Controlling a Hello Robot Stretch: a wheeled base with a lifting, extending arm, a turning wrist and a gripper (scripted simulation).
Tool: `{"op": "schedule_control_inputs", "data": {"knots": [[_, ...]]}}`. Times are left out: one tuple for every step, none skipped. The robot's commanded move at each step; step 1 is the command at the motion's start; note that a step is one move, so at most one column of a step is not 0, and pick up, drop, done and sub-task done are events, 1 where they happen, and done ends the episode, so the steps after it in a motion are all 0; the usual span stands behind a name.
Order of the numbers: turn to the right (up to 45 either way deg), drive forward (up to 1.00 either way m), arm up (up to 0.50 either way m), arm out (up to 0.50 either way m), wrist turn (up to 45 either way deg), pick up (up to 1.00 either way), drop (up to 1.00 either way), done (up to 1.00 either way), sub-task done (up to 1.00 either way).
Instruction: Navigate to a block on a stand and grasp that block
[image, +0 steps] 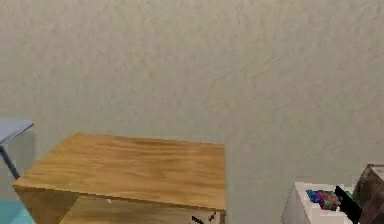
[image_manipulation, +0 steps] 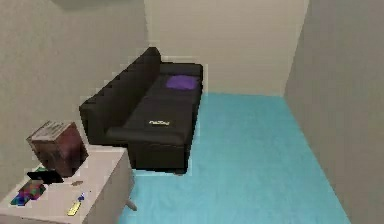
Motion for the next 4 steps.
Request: {"op": "schedule_control_inputs", "data": {"knots": [[45.0,0.00,0.00,0.00,0.0,0.00,0.00,0.00,0.00],[12.0,0.00,0.00,0.00,0.0,0.00,0.00,0.00,0.00],[0.0,0.30,0.00,0.00,0.0,0.00,0.00,0.00,0.00],[-45.0,0.00,0.00,0.00,0.0,0.00,0.00,0.00,0.00]]}}
